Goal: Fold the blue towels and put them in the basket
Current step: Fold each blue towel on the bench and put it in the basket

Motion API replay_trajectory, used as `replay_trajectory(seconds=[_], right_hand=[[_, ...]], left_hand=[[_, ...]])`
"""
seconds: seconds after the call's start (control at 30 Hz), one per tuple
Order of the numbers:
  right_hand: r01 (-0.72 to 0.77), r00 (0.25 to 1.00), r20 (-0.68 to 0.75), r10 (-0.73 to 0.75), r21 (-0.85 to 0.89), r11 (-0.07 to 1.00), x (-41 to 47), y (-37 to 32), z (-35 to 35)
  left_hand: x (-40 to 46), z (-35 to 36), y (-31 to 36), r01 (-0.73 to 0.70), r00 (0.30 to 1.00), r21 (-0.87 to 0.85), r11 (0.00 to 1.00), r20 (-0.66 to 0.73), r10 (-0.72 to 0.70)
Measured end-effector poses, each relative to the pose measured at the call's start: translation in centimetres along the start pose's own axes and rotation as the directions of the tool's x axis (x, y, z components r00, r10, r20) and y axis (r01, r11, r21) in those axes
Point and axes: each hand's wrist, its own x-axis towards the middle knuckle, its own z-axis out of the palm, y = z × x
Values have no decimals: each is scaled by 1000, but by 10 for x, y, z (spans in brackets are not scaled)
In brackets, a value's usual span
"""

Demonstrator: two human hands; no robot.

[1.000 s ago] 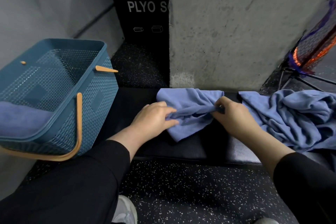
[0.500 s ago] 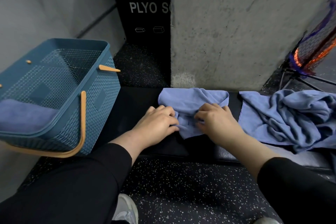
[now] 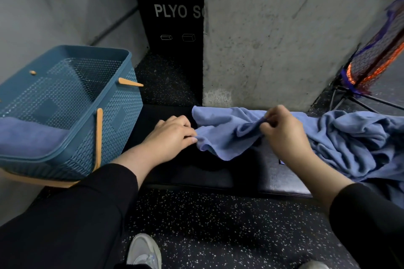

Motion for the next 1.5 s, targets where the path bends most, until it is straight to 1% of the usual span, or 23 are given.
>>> replay_trajectory(seconds=[0.07, 0.17, 0.2, 0.27, 0.33, 0.43, 0.53, 0.6, 0.67, 0.7, 0.77, 0.8, 0.87, 0.93, 1.0, 1.07, 1.13, 1.2, 1.3, 1.37, 1.43, 1.47, 1.5], right_hand=[[-16, 999, 44, 16, 6, 1000, -5, 5, -15], [-35, 989, 142, 42, -49, 998, -11, 11, -24], [-33, 985, 167, 44, -66, 997, -11, 12, -26], [7, 976, 214, 25, -148, 989, -13, 15, -30], [36, 964, 264, 18, -197, 980, -19, 16, -37], [127, 938, 347, -19, -291, 948, -28, 17, -44], [226, 958, 253, -132, -391, 892, -28, 25, -46], [332, 943, 171, -286, -423, 843, -25, 28, -47], [412, 911, 152, -383, -333, 848, -25, 28, -47], [392, 917, 176, -359, -224, 892, -26, 25, -48], [208, 950, 245, -196, -27, 978, -28, 18, -49], [152, 959, 238, -152, 20, 988, -27, 17, -49], [141, 978, 151, -147, 45, 989, -24, 16, -50], [148, 986, 74, -147, -4, 989, -20, 11, -52], [146, 989, 10, -145, -23, 989, -16, 7, -53], [141, 988, -55, -142, -15, 990, -15, 2, -55], [148, 985, -89, -146, 20, 989, -13, -2, -57], [161, 982, -111, -152, 68, 985, -7, -9, -60], [141, 982, -145, -121, 136, 981, 8, -20, -68], [17, 999, -39, -3, 357, 934, 22, -29, -70], [-116, 992, 104, 76, 468, 876, 38, -37, -73], [-109, 993, 87, 79, 435, 894, 49, -44, -76], [-71, 997, 17, 70, 413, 908, 60, -51, -79]], left_hand=[[-5, -2, -3, 25, 999, 51, 998, 27, -26], [-8, -4, 11, -14, 996, 77, 997, -83, 20], [-9, -3, 18, -40, 997, 78, 996, -67, 45], [-13, 7, 31, -79, 996, 112, 991, 54, 73], [-18, 21, 37, -49, 987, 178, 983, 161, 20], [-19, 34, 43, 17, 994, 212, 977, 98, -39], [-14, 35, 48, 47, 999, 182, 982, 7, -49], [-13, 30, 46, 99, 994, 82, 992, -44, -96], [-12, 20, 43, 193, 972, -123, 973, -112, -207], [-11, 14, 40, 227, 954, -207, 952, -149, -260], [-11, 3, 33, 250, 929, -268, 930, -205, -309], [-11, -1, 29, 247, 921, -263, 933, -235, -310], [-12, -6, 20, 245, 898, -262, 934, -301, -320], [-13, -10, 14, 250, 867, -267, 931, -366, -338], [-14, -16, 13, 288, 838, -289, 913, -386, -387], [-14, -22, 17, 319, 802, -384, 867, -378, -462], [-10, -31, 27, 246, 775, -608, 754, -343, -530], [-4, -41, 34, 113, 777, -806, 581, -293, -557], [7, -54, 42, 2, 793, -917, 399, -242, -559], [18, -64, 46, -14, 813, -945, 327, -201, -546], [37, -75, 41, 4, 810, -945, 328, -189, -555], [48, -83, 36, 23, 794, -922, 387, -219, -567], [58, -92, 28, 34, 780, -882, 470, -271, -565]])
